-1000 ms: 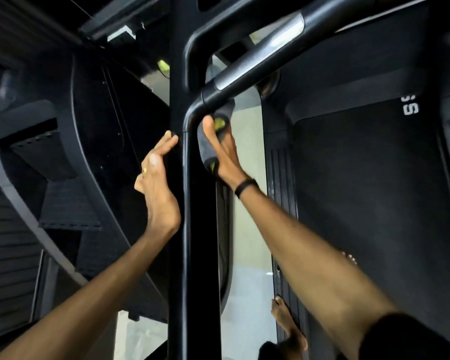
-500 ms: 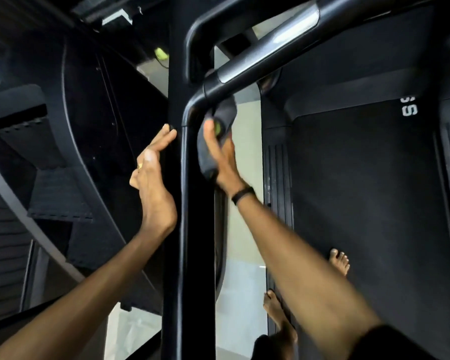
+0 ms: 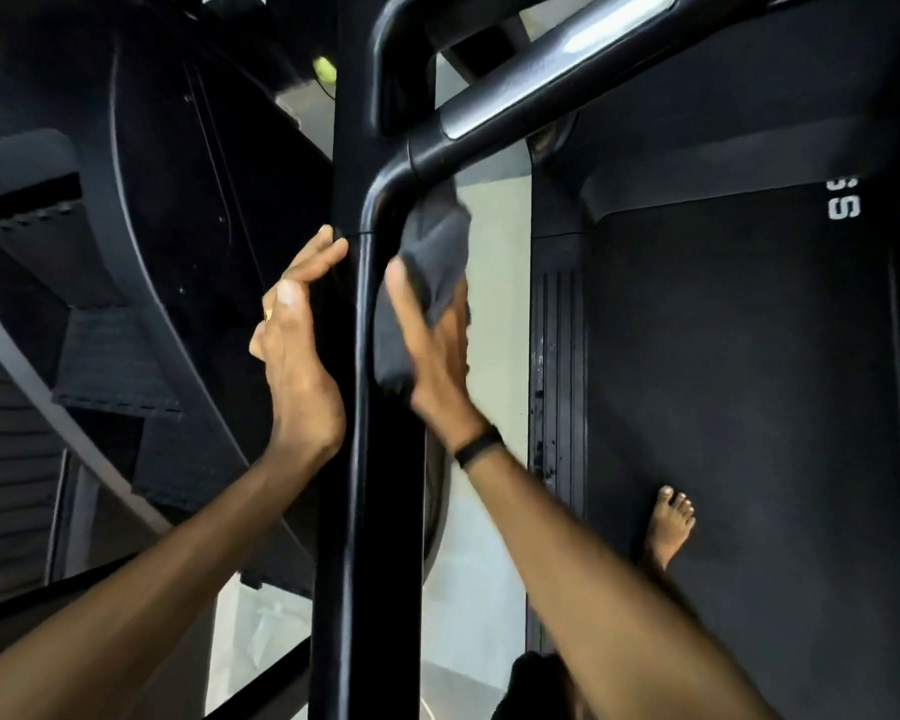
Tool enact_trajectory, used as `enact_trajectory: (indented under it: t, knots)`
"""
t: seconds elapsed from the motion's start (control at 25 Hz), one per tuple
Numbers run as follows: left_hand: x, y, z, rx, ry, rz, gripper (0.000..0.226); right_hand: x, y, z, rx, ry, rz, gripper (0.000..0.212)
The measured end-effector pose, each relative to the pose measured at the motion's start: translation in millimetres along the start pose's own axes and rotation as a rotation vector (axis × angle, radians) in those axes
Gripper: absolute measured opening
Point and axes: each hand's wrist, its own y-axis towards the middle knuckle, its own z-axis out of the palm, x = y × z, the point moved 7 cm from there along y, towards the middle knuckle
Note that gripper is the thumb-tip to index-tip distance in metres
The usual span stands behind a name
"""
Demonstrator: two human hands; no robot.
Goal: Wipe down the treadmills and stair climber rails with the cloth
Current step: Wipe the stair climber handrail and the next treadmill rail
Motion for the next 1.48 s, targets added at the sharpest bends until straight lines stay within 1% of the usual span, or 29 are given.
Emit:
enact_trajectory:
  t: [0.08, 0.12, 0.2, 0.24, 0.28, 0.32, 0.36, 0.4, 0.44, 0.48, 0.52, 0.56, 0.6, 0.68, 0.76, 0.8, 0.88, 0.92, 0.96, 1.04, 1.08, 1.12, 1.16, 1.2, 1.24, 1.28, 1.32, 1.4, 1.48]
  knots:
    - [-4, -1, 3, 0.021, 0.019, 0.010, 0.038, -43, 16, -6, 0.062, 0.129, 0.267, 0.076]
    - [-7, -2, 3, 0.026, 0.050, 0.032, 0.033, -70, 1, -8, 0.126, 0.194, 0.316, 0.055]
    - [-8, -3, 3, 0.047, 0.079, 0.066, 0.033, -86, -85, -16, 0.116, 0.041, 0.229, 0.033]
    - [-7, -2, 3, 0.049, 0.082, 0.080, 0.035, -82, -114, -17, 0.080, -0.007, 0.125, 0.037]
    - [-6, -2, 3, 0.051, 0.088, 0.087, 0.036, -73, -132, -3, 0.211, 0.006, 0.019, 0.049]
    - [-5, -2, 4, 0.059, 0.094, 0.088, 0.037, -68, -138, 31, 0.510, -0.064, -0.096, 0.066]
    - [-3, -3, 3, 0.063, 0.097, 0.087, 0.037, -47, -127, 47, 0.626, -0.091, -0.229, 0.083]
    - [-4, -4, 1, 0.052, 0.096, 0.093, 0.037, -39, -98, 46, 0.527, -0.117, -0.256, 0.092]
    - [-6, -3, 0, 0.040, 0.096, 0.103, 0.036, -34, -61, 30, 0.286, -0.033, -0.111, 0.097]
    - [-7, -1, 1, 0.042, 0.096, 0.103, 0.036, -43, -28, 9, 0.082, 0.099, 0.053, 0.094]
    - [-7, 0, 4, 0.054, 0.086, 0.098, 0.035, -48, -16, 2, 0.048, 0.251, 0.169, 0.082]
    - [-10, -2, 5, 0.058, 0.086, 0.101, 0.036, -64, -33, -4, 0.042, 0.390, 0.327, 0.067]
    - [-10, -3, 5, 0.049, 0.078, 0.102, 0.036, -80, -41, -9, 0.069, 0.448, 0.355, 0.056]
    - [-9, -3, 2, 0.029, 0.078, 0.105, 0.035, -86, -119, -17, 0.051, 0.185, 0.204, 0.051]
    - [-3, 3, 3, 0.041, 0.053, 0.093, 0.034, -73, -177, -13, -0.030, 0.020, -0.050, 0.075]
    - [-5, 2, 3, 0.043, 0.055, 0.100, 0.034, -65, -167, -4, 0.018, -0.058, -0.118, 0.087]
    - [-6, -3, -1, 0.011, 0.051, 0.096, 0.032, -42, -117, -3, 0.024, -0.077, -0.129, 0.099]
    - [-9, -5, 0, 0.007, 0.070, 0.094, 0.031, -39, -91, -7, 0.009, -0.048, -0.084, 0.094]
    - [-12, -4, 1, 0.011, 0.081, 0.090, 0.032, -38, -61, -10, 0.014, 0.096, 0.033, 0.080]
    - [-21, -2, 1, 0.021, 0.128, 0.084, 0.034, -66, -56, -11, 0.054, 0.381, 0.354, 0.051]
    - [-23, -3, -2, 0.015, 0.171, 0.083, 0.034, -89, -76, -14, 0.085, 0.408, 0.398, 0.041]
    - [-25, -6, -8, 0.007, 0.211, 0.089, 0.033, -105, -112, -22, 0.088, 0.349, 0.360, 0.032]
    - [-25, -14, -16, 0.005, 0.227, 0.101, 0.031, -103, -156, -29, 0.065, 0.160, 0.262, 0.023]
    - [-23, -25, -24, 0.017, 0.217, 0.110, 0.030, -96, -195, -33, 0.020, 0.058, 0.140, 0.029]
    - [-20, -41, -32, 0.041, 0.196, 0.117, 0.029, -88, -225, -34, -0.051, 0.018, -0.003, 0.045]
    - [-14, -63, -39, 0.067, 0.189, 0.120, 0.028, -83, -228, -29, -0.061, -0.074, -0.111, 0.061]
    - [-7, -87, -47, 0.079, 0.199, 0.115, 0.027, -68, -206, -26, -0.116, -0.168, -0.124, 0.075]
    - [3, -128, -61, 0.078, 0.220, 0.110, 0.025, -55, -175, -20, 0.002, -0.163, -0.010, 0.090]
    - [12, -158, -71, 0.073, 0.202, 0.091, 0.023, -65, -134, -22, 0.039, 0.221, 0.189, 0.065]
